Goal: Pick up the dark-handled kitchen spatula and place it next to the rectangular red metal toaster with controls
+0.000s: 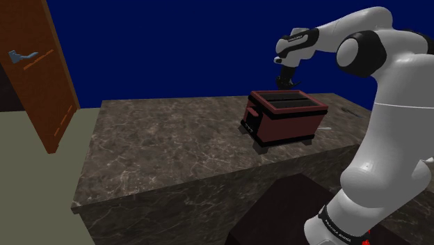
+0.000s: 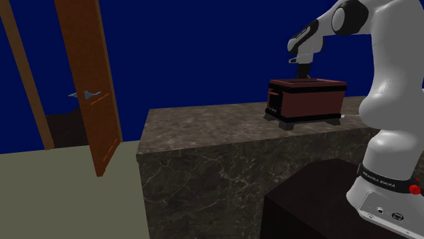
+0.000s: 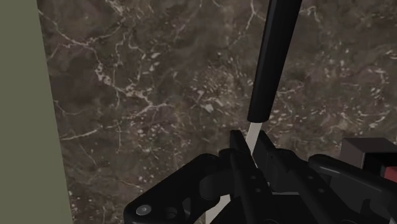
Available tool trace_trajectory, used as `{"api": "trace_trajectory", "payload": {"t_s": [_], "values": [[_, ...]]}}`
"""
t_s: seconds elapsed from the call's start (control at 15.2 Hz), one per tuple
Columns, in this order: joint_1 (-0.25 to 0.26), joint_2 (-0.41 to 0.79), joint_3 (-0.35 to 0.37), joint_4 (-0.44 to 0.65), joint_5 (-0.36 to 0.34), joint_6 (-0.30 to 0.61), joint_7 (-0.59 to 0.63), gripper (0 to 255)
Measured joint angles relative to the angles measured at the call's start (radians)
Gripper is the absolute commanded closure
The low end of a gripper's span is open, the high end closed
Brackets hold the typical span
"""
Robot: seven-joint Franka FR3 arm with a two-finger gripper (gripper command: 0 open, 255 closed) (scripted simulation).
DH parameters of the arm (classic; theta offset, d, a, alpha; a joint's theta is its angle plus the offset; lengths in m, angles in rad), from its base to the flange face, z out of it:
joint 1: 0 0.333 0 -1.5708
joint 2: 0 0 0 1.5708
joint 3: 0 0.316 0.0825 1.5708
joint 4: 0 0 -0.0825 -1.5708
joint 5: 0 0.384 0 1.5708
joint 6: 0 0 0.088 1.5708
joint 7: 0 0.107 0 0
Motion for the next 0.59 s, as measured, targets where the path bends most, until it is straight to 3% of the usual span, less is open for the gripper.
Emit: {"api": "trace_trajectory", "payload": {"t_s": [0.59], "values": [[-0.001,0.035,0.006,-0.075,0.011,0.109,-0.001,255]]}}
